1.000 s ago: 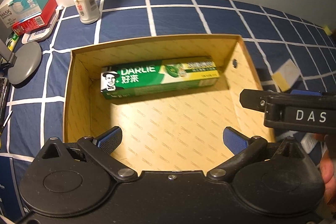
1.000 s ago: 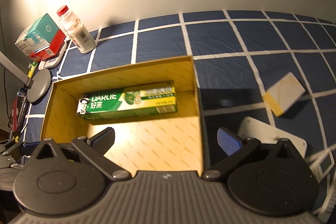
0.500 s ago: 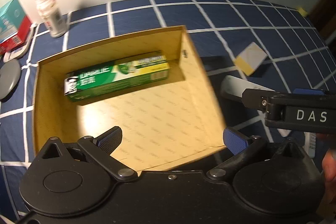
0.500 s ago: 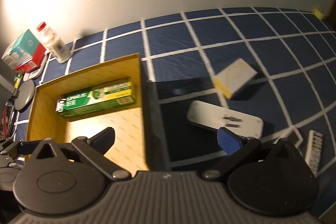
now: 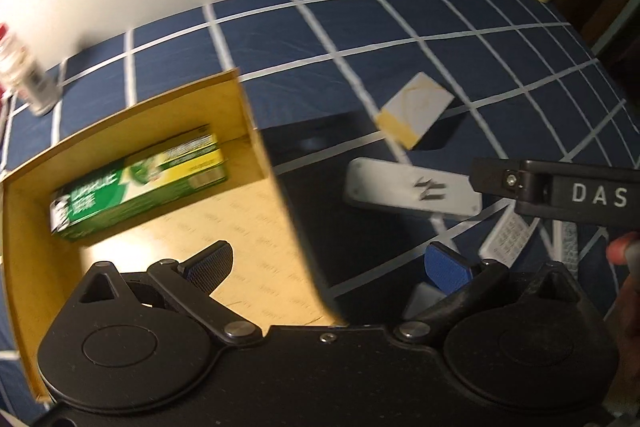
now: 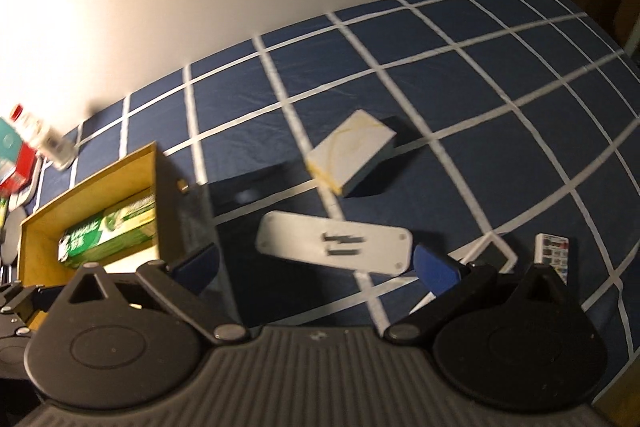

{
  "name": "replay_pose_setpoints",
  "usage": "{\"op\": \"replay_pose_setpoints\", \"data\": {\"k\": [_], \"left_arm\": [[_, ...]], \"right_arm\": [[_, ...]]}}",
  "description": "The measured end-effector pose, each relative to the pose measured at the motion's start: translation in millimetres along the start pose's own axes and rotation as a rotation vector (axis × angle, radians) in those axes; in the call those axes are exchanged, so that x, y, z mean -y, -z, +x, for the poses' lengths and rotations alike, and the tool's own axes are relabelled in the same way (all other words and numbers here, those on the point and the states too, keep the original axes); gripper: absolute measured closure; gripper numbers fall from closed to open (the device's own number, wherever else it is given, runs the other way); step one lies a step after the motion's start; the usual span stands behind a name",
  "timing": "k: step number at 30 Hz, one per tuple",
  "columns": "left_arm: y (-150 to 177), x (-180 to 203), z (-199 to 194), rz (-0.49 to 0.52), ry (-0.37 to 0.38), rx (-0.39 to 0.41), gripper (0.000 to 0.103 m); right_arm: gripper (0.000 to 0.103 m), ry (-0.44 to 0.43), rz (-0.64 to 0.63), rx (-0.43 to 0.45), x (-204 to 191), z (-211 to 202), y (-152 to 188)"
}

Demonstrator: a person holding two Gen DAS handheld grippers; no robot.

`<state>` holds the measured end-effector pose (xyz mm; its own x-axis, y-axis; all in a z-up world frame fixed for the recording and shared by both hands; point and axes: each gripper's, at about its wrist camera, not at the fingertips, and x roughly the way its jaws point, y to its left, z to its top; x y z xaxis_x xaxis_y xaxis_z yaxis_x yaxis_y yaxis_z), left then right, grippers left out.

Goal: Organize objects
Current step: 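Withdraw both grippers and move them toward the white plastic plate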

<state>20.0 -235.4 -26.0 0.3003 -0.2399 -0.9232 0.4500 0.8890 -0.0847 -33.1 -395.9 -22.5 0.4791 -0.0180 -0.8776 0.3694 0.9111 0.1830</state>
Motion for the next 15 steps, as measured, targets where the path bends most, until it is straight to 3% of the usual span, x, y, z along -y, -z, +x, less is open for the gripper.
{"op": "replay_pose_setpoints", "data": {"k": [15], "left_arm": [[-40.2, 42.7, 61.5, 0.124, 0.015, -0.103, 0.000]], "right_arm": [[0.000, 0.003, 0.125, -0.108, 56.3, 51.9, -21.9]]}}
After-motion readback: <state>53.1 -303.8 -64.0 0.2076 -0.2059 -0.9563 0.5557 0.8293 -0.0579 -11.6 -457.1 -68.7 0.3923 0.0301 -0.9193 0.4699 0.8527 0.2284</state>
